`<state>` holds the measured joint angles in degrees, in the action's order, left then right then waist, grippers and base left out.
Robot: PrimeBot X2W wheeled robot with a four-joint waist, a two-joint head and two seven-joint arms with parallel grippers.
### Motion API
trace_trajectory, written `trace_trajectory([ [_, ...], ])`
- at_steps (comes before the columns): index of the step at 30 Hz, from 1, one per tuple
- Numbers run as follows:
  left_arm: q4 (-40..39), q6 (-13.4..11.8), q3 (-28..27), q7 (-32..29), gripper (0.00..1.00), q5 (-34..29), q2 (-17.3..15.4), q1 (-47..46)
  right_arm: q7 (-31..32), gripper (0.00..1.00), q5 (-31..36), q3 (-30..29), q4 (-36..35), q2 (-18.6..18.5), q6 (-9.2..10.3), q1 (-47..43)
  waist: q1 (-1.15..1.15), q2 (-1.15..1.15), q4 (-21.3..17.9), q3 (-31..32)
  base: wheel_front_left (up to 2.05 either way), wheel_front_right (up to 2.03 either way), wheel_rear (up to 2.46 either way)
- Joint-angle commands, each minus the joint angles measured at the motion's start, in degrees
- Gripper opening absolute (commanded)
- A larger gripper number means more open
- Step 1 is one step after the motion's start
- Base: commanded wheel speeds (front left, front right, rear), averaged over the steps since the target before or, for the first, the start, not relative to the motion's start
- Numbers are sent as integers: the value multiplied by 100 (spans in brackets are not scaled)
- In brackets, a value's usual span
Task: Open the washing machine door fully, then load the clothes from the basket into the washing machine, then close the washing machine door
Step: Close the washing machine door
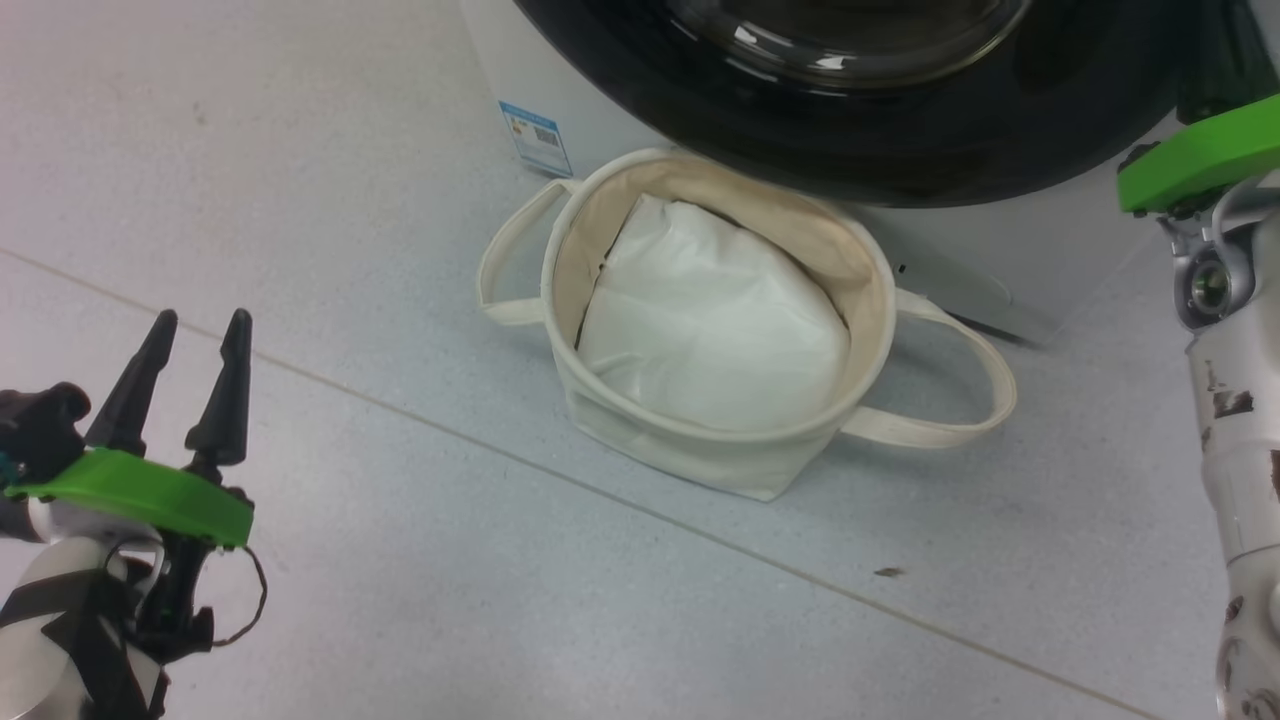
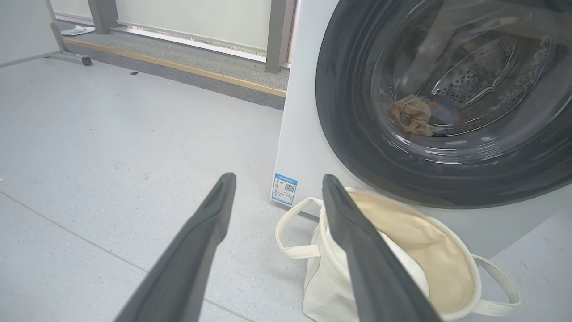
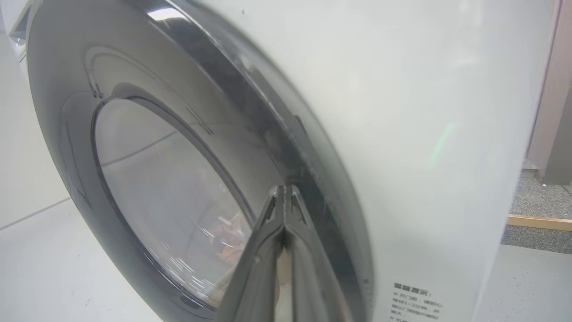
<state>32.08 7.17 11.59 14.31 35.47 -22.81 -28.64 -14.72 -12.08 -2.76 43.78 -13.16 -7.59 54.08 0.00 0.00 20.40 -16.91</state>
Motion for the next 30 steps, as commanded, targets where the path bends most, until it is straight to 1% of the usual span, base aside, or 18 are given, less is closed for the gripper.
trace_trajectory([
  [1, -93, 32, -292, 69, 100, -5, -251, -149, -28, 0, -67, 21, -275, 50, 10, 205, 0, 0, -38, 75, 0, 0, 0],
  [3, -81, 32, -301, 69, 100, -9, -238, -116, -28, 0, -159, 67, -380, 96, 10, 13, 0, 0, -82, 187, 0, 0, 0],
  [4, -69, 32, -308, 69, 100, -13, -237, -95, -28, 27, -209, 100, -458, 121, 10, -94, 0, 0, -112, 246, 0, 0, 0],
  [5, -55, 32, -310, 69, 100, -17, -230, -75, -28, 94, -256, 139, -539, 141, 10, -211, 0, 0, -142, 312, 0, 0, 0],
  [6, -38, 32, -309, 69, 100, -22, -224, -55, -28, 100, -305, 187, -642, 161, 10, -327, 0, 0, -174, 383, 0, 0, 0],
  [13, 25, 32, -282, 69, 100, -53, -204, 122, -28, 100, -675, 562, -1444, 246, 10, -1227, 0, 0, -455, 860, 0, 0, 0],
  [18, 15, 32, -313, 69, 100, -95, -248, 300, -28, 100, -942, 660, -1876, 346, 10, -1895, 0, 0, -693, 1175, 0, 0, 0],
  [26, -68, 31, -413, 69, 100, -175, -185, 667, -28, 100, -1131, 1007, -2294, 326, 10, -3004, 0, 0, -989, 1749, 0, 0, 0],
  [30, -124, 30, -410, 64, 100, -67, -119, 837, -28, 100, -1236, 1063, -2512, 320, 10, -3423, 0, 0, -1093, 1842, 0, 0, 0],
])
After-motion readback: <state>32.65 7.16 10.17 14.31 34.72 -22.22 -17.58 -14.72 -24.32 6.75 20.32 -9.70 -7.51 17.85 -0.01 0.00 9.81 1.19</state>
